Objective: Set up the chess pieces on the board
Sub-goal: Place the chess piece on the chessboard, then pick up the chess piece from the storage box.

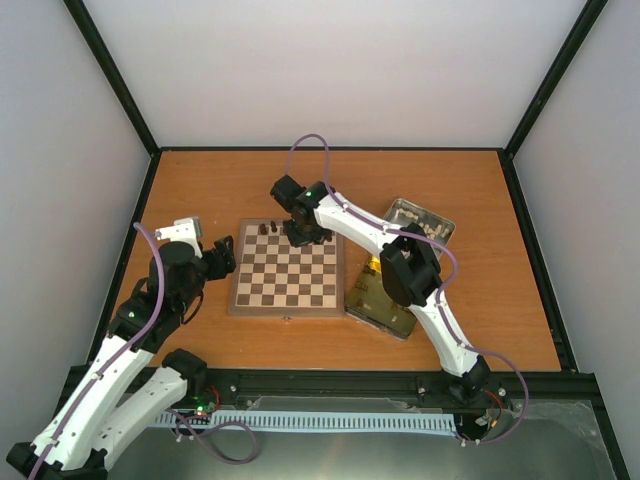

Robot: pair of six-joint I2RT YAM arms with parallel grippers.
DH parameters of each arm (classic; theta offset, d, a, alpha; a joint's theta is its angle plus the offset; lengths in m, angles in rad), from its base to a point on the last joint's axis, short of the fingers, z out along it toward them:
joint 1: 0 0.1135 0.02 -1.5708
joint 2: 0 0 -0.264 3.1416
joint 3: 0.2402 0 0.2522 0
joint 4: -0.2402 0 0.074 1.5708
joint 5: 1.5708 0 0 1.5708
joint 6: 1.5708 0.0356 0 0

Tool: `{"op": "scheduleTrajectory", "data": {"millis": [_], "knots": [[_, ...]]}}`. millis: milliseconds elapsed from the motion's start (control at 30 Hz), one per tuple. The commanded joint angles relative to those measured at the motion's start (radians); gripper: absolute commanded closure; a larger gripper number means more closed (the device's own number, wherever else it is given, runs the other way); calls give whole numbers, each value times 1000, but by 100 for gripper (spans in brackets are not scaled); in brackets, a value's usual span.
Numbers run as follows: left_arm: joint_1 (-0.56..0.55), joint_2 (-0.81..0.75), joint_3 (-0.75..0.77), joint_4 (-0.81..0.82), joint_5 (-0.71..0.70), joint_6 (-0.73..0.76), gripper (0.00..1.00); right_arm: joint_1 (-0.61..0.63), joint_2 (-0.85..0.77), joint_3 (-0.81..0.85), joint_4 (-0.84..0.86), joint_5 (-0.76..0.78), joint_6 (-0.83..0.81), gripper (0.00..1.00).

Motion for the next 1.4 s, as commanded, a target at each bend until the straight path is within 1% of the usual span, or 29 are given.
{"op": "scheduleTrajectory", "data": {"millis": [0,233,367,467,567,700,800,833,967,1067,1167,1267,1367], "knots": [[4,-2,4,-9,-14,15,22,1,33,13,16,34,-1,91],[4,1,3,-11,-14,12,22,1,28,19,26,46,10,89],[4,-3,3,-9,-14,12,22,1,-19,8,51,7,21,82],[4,-1,2,-4,-10,13,22,0,-86,-18,88,-15,34,74],[5,5,3,-2,-3,15,22,1,-152,-55,120,-14,48,71],[4,2,0,3,7,17,21,1,-292,-238,200,19,71,71],[4,-7,-6,20,33,29,21,-7,-437,-443,275,53,107,70],[4,-9,-9,25,43,32,19,-12,-490,-514,295,65,121,70],[5,-14,-17,59,91,47,18,-33,-688,-777,344,111,179,69],[5,-6,-19,85,124,51,18,-54,-818,-947,376,104,206,66],[4,10,-25,120,161,43,18,-75,-882,-1095,424,73,204,65],[4,31,-30,151,195,26,18,-85,-896,-1170,481,23,160,64],[5,60,-31,164,212,4,18,-91,-883,-1220,562,-47,63,64]]}}
